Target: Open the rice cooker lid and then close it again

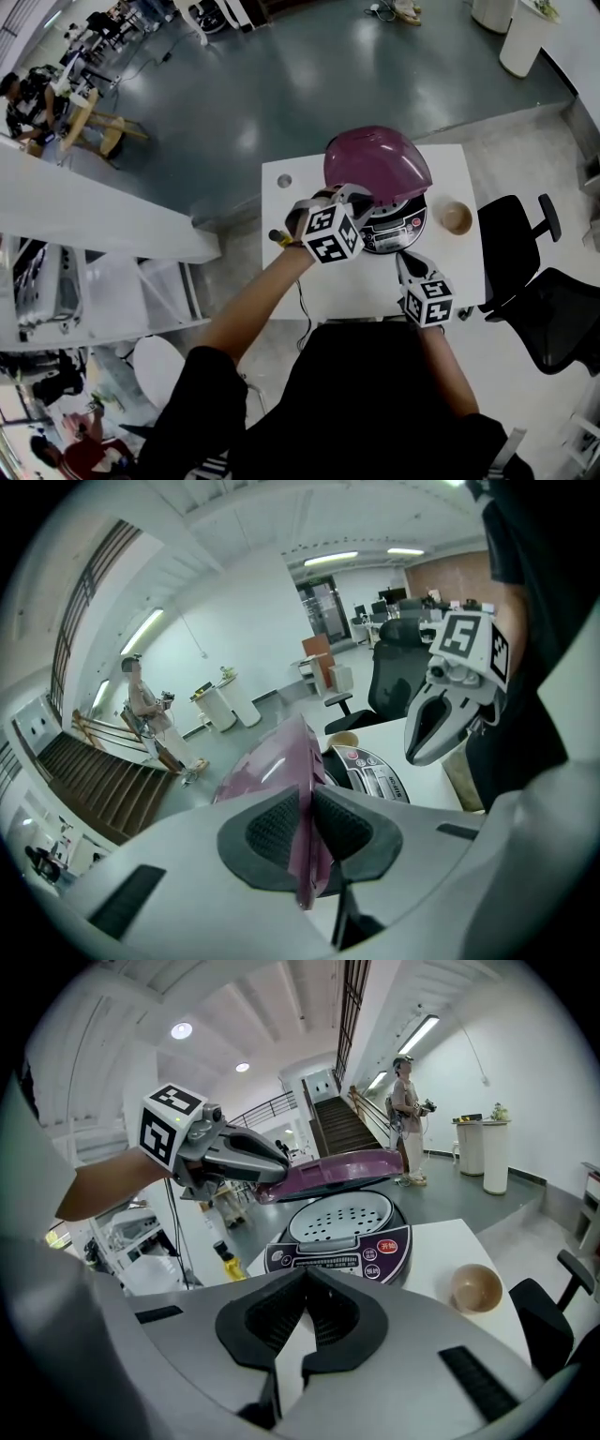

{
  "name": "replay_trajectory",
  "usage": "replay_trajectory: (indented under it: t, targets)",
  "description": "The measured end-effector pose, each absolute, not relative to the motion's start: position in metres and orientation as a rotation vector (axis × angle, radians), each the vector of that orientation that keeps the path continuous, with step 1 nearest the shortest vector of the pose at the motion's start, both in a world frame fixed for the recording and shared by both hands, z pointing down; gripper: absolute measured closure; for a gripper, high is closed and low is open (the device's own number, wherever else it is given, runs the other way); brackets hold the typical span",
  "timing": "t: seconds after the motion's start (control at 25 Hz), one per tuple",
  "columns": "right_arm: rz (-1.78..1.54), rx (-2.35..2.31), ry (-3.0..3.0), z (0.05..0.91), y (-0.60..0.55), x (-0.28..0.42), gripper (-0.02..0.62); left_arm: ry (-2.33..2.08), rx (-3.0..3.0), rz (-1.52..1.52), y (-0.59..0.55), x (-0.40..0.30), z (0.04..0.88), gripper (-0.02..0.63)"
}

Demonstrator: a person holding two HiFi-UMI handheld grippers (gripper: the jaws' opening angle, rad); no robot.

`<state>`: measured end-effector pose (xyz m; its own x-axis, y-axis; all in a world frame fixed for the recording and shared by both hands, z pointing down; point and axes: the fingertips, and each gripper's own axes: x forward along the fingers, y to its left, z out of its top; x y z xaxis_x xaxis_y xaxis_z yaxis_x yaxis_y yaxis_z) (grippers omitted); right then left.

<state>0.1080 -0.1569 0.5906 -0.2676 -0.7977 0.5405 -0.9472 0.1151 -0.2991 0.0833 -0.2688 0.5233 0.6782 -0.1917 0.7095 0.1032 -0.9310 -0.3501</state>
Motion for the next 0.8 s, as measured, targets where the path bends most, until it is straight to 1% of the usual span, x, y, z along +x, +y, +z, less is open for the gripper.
replay_trajectory:
  t: [0.8]
  targets:
    - [0.915, 1.693, -2.134, 0.600, -0.162, 0.108, 0.595, -0.035, -2.607, -1.210, -0.250, 0.083, 0.564, 0.555]
